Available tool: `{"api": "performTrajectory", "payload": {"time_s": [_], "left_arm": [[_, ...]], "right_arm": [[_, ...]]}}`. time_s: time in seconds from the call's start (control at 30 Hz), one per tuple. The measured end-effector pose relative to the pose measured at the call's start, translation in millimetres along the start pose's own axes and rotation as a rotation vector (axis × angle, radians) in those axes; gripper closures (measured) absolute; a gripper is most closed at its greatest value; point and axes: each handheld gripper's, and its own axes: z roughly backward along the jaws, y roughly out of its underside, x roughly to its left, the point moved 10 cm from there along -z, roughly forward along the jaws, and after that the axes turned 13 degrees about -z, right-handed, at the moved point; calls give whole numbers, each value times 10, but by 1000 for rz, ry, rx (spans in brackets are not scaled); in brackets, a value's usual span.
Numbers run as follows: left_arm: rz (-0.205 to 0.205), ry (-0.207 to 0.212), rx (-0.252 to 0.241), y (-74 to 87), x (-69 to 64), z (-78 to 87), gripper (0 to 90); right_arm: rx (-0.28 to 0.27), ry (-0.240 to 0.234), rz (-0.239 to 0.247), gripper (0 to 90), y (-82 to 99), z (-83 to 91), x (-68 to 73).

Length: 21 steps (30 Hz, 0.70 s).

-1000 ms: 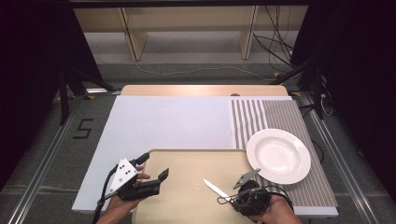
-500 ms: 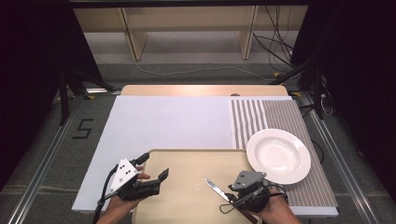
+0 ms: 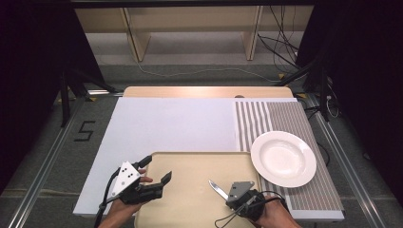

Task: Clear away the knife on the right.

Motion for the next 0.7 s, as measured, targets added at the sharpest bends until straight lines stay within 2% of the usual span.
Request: {"api": "performTrajectory", "payload": {"time_s": [0.37,0.7], "left_arm": [[-2,-1,1,0,1,3,155],[-1,-1,0,-4,1,6,155]], "right_arm": [[22,30,-21,900,34,-10,-77],[72,39,-86,900,120,26,-184]]}}
